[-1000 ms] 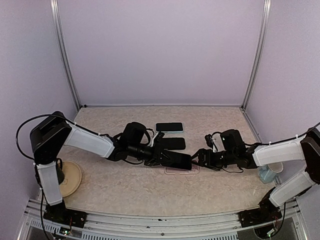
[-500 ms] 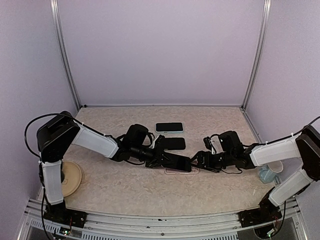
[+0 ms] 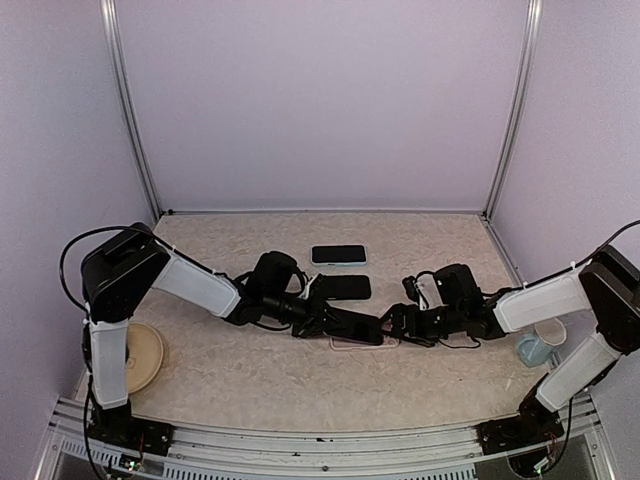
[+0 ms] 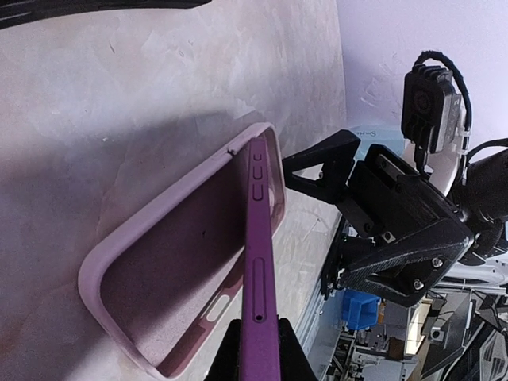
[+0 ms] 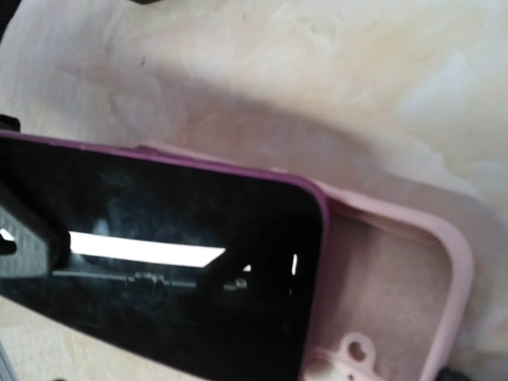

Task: Put the phone into the phone case
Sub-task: Install the phone on the phone case.

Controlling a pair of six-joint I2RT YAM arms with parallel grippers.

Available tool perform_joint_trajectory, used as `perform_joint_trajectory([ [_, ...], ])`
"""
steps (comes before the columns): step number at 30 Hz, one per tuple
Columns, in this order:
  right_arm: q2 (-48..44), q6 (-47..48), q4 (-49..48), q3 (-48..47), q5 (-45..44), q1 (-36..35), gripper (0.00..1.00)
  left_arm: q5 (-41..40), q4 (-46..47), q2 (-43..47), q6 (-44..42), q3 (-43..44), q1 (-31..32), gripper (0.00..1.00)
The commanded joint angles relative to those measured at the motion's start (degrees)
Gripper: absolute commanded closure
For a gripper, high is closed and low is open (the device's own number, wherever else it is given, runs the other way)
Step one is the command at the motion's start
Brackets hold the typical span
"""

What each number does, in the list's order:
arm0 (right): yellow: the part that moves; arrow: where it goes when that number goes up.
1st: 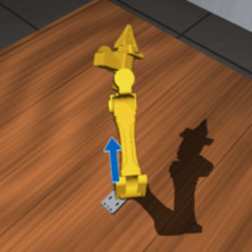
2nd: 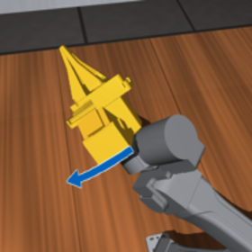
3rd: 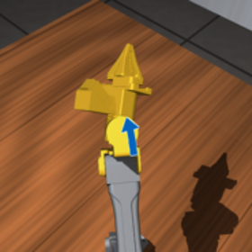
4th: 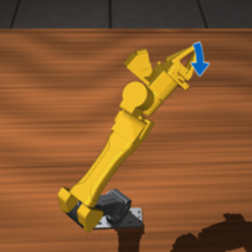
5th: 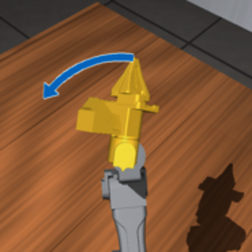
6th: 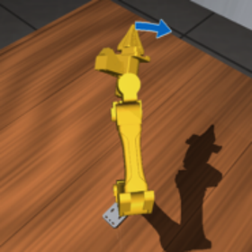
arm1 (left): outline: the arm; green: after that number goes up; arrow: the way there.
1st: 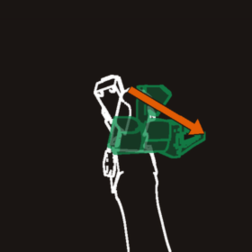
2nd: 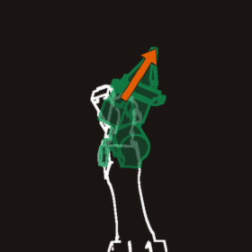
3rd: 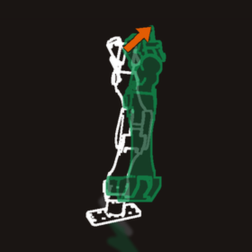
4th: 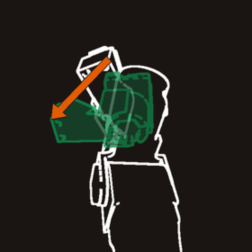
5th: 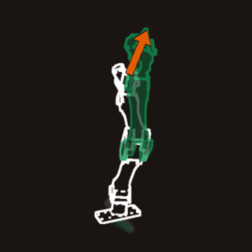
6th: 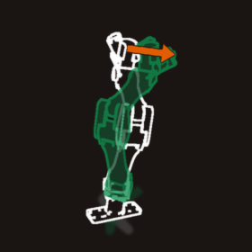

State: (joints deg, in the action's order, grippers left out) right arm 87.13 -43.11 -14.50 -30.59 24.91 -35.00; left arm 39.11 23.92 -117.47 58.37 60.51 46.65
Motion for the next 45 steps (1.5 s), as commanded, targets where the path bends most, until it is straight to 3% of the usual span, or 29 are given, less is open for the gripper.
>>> perform_joint_trajectory([
  [1, 1.1, -0.6, -1.9, -0.4, 1.3, 0.5, 0.0, 1.7, 3.3, -2.1, 2.6, 2.3, 0.5, 1.0],
  [18, 2.0, -2.2, -4.2, 0.4, 1.9, -0.2, 0.0, 1.7, 7.0, -4.8, 11.3, 0.4, 0.4, 1.0],
  [45, 5.2, -3.4, -7.3, 0.0, 1.8, -2.8, 0.0, 2.7, 13.0, -9.4, 16.4, -1.0, 0.3, 1.0],
])
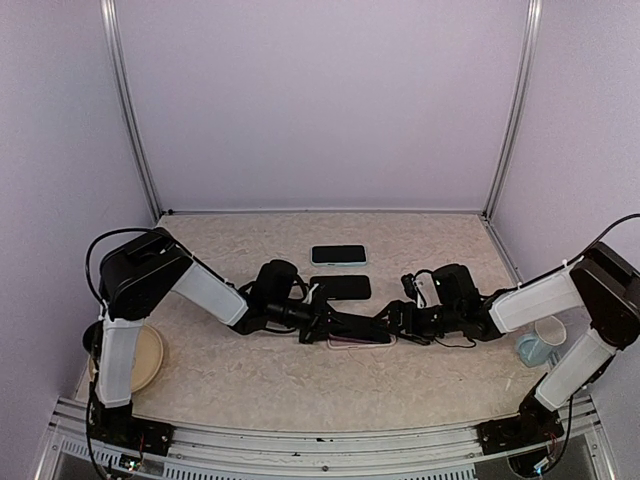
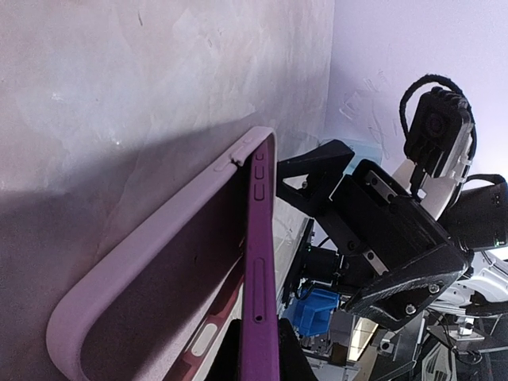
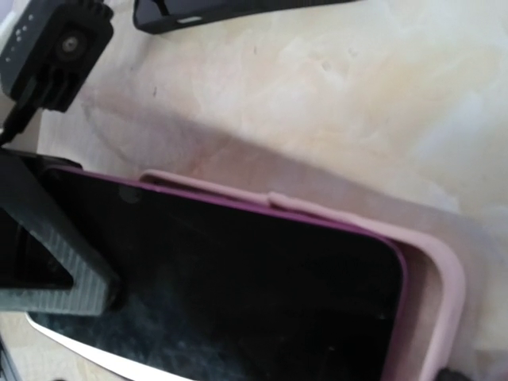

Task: Put the phone into the phone case
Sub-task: Install the phone on the phone case.

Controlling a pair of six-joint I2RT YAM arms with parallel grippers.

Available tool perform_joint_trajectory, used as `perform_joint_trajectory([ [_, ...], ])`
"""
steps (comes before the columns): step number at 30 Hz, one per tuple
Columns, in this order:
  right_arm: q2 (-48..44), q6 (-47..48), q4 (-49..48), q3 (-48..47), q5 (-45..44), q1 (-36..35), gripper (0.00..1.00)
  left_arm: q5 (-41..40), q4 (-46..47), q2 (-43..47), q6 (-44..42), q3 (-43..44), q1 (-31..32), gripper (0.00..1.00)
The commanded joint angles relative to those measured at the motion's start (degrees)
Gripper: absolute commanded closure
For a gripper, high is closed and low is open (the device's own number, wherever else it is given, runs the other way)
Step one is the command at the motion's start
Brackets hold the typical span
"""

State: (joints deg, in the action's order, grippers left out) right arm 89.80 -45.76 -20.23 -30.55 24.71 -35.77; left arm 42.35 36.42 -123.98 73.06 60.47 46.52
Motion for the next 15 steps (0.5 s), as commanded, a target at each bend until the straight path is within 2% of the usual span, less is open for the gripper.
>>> perform_joint_trajectory([
  [1, 2.7, -0.8, -1.8, 0.0, 2.1, -2.2, 0.0, -0.5, 0.8, -3.0, 1.8, -1.1, 0.5, 1.0],
  [15, 5.1, 0.0, -3.4, -1.6, 4.0, -3.9, 0.0, 1.3, 1.4, -5.0, 0.9, -0.2, 1.0, 1.0],
])
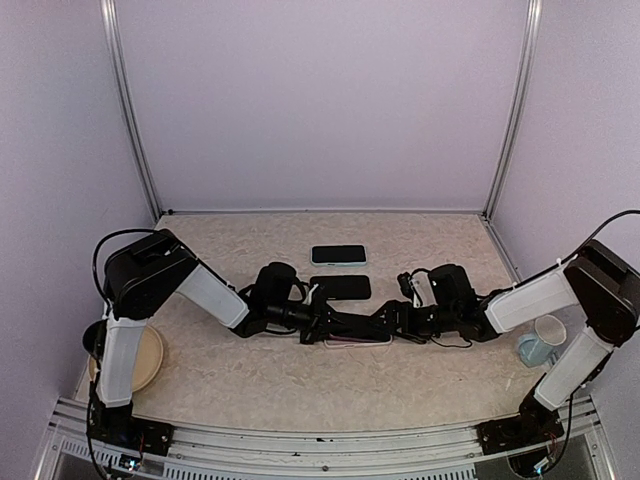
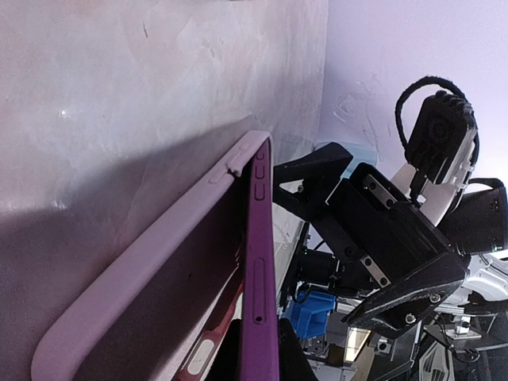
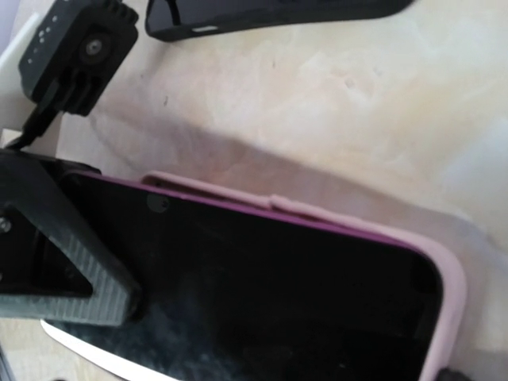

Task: Put the phone into the phone case
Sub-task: Install the phone on the phone case.

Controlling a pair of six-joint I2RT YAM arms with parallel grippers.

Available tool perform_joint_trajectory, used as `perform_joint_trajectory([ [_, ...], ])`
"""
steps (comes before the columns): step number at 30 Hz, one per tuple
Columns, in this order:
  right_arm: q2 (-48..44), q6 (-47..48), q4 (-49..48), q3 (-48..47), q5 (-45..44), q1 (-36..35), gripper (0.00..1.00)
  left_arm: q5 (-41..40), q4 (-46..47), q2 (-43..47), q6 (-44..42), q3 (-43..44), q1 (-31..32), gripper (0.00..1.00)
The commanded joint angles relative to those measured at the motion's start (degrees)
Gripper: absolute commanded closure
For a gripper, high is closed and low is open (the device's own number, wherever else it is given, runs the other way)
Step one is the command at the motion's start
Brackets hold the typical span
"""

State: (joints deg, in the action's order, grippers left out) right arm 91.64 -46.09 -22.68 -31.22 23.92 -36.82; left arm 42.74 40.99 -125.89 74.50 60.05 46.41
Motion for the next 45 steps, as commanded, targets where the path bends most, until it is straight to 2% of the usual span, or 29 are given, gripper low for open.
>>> perform_joint_trajectory([
  [1, 3.4, 0.4, -1.3, -0.9, 5.1, -3.0, 0.0, 1.1, -3.1, -3.2, -0.7, 0.2, 1.3, 1.0],
  [7, 3.7, 1.7, -2.1, -1.5, 7.0, -3.1, 0.0, 2.1, -3.3, -3.9, -1.6, 0.2, 1.4, 1.0],
  [19, 4.4, 4.8, -4.5, -2.2, 8.5, -4.9, 0.0, 3.2, 2.2, -5.3, 3.3, -1.9, 1.4, 1.0],
  [29, 2.6, 7.3, 0.8, -3.8, 5.0, -4.9, 0.0, 4.1, 2.9, -5.5, 5.0, -2.3, 1.3, 1.0],
  [45, -2.2, 7.4, 5.0, -2.9, 6.0, -0.8, 0.0, 5.4, 14.0, -2.0, 2.6, -4.3, 0.7, 1.0],
])
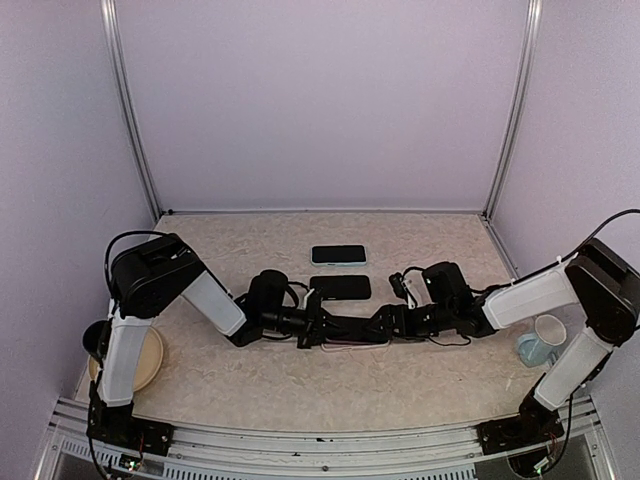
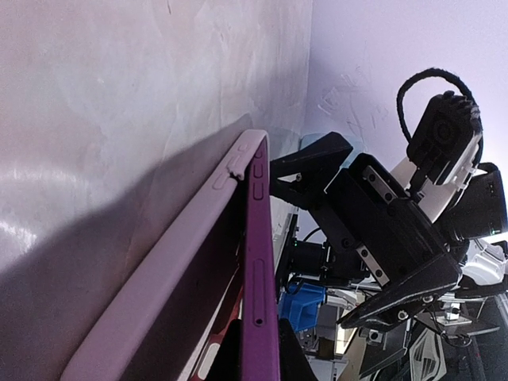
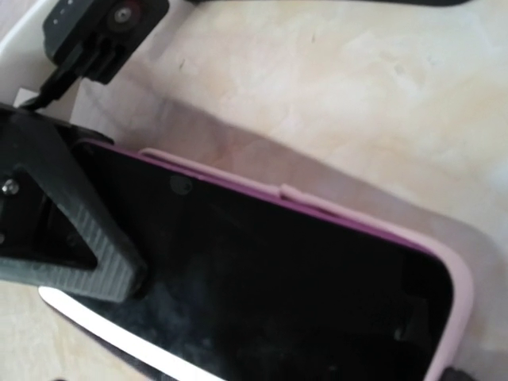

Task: Put the phone into the phone case
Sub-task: Install the phone on the phone case.

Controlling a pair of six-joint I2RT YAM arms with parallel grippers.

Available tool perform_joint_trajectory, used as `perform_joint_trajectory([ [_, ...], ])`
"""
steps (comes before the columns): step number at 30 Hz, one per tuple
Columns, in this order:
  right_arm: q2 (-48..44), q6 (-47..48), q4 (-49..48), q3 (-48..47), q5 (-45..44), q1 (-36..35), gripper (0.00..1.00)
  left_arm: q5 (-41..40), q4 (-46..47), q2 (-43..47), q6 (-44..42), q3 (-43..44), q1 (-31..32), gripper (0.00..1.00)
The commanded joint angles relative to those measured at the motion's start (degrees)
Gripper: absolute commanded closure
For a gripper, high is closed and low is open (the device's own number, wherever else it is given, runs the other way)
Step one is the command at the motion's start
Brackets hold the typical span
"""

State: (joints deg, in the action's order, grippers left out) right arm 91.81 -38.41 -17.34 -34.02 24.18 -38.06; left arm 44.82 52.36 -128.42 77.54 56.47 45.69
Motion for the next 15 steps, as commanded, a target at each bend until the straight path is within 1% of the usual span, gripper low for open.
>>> perform_joint_trajectory([
  [1, -2.6, -0.5, -0.5, 0.2, 6.0, 0.9, 0.0, 3.4, 3.4, 0.7, -0.3, -0.7, 1.4, 1.0],
  [5, -2.7, -0.6, -0.2, 0.4, 6.7, 1.6, 0.0, 3.7, 5.2, 1.5, -0.2, -0.7, 1.3, 1.0],
  [11, -2.2, -2.2, -1.4, 1.0, 8.3, 2.3, 0.0, 4.1, 10.3, 2.5, 1.3, -1.9, 1.1, 1.0],
  [15, -2.1, -3.2, -1.2, 1.4, 8.3, 3.1, 0.0, 3.9, 11.2, 4.1, 0.6, -2.5, 1.1, 1.0],
])
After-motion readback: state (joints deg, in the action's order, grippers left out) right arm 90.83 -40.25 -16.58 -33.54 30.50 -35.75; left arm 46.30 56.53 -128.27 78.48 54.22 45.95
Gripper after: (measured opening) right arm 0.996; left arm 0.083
